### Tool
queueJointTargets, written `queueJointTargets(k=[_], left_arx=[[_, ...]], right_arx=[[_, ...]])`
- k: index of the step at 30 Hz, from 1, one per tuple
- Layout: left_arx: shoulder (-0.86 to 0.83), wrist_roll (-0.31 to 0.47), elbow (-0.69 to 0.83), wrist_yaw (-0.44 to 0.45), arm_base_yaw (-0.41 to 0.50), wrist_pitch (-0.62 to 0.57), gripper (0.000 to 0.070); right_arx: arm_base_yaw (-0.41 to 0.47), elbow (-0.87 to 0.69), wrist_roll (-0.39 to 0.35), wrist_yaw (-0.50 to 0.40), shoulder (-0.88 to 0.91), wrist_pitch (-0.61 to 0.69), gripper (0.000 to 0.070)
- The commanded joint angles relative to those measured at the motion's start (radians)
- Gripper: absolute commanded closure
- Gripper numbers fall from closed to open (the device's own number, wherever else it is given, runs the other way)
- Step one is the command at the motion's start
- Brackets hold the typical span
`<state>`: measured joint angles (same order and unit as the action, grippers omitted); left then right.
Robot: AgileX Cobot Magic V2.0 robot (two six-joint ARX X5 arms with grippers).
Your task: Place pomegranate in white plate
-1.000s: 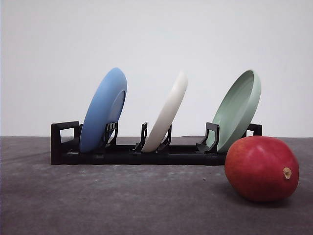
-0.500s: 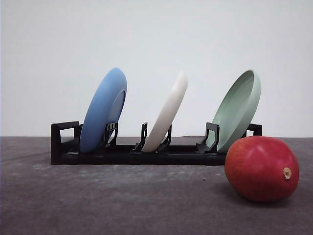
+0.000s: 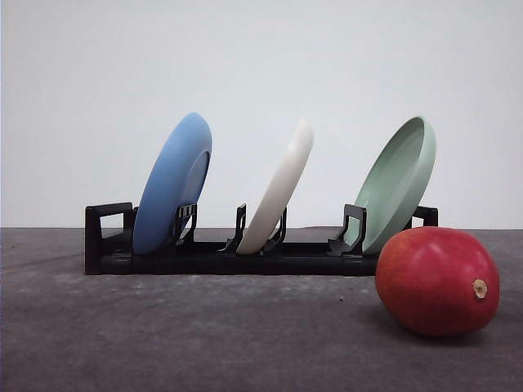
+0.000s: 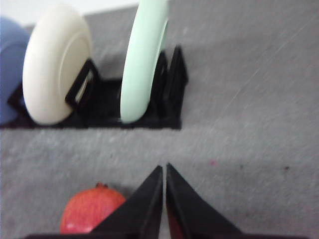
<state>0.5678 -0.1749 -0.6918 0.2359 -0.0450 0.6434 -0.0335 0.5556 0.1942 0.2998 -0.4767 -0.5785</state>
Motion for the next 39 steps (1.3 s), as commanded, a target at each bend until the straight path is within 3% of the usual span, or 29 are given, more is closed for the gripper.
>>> queueJointTargets(k=[1,7,12,14,17,18,19,21,22,29,39], left_arx=[[0.025,0.032,-0.022,0.006,-0.022,-0.04,0.0699],[0.11,0.109,-0.023,0.005,-0.135,-0.124,0.0699],[0.132,0.365,-0.026,0.006,-0.227,-0.188,0.0699],[0.132,0.426,-0.03,0.006,-0.252,-0.201,0.0699],[0.132,0.433,-0.038,0.006,-0.27,-0.203,0.0692],[0.132,0.432,-0.039,0.006,-0.273,-0.203,0.0657],[0.131,0.431,-0.039,0.006,-0.275,-0.203,0.0594],[0.13,0.412,-0.039,0.006,-0.278,-0.203,0.0364],[0.13,0.398,-0.039,0.006,-0.278,-0.203,0.0285],[0.133,0.387,-0.039,0.006,-0.311,-0.228,0.0312],[0.247,0.361,-0.039,0.003,-0.463,-0.393,0.0312]], right_arx=[[-0.016,0.015,-0.047,0.007,-0.018,0.01,0.0696],[-0.129,0.015,-0.159,-0.047,-0.034,0.016,0.0695],[-0.2,0.015,-0.203,-0.045,-0.034,0.016,0.0694],[-0.211,0.015,-0.209,-0.045,-0.034,0.016,0.0694],[-0.213,0.015,-0.21,-0.04,-0.033,0.016,0.0682],[-0.213,0.015,-0.21,-0.04,-0.033,0.016,0.0642],[-0.213,0.015,-0.21,-0.04,-0.033,0.016,0.0579],[-0.213,0.015,-0.21,-0.04,-0.031,0.017,0.0418],[-0.213,0.015,-0.21,-0.04,-0.031,0.017,0.0355],[-0.213,0.015,-0.209,-0.038,-0.031,0.017,0.0347],[-0.213,0.015,-0.205,-0.036,-0.031,0.017,0.0347]])
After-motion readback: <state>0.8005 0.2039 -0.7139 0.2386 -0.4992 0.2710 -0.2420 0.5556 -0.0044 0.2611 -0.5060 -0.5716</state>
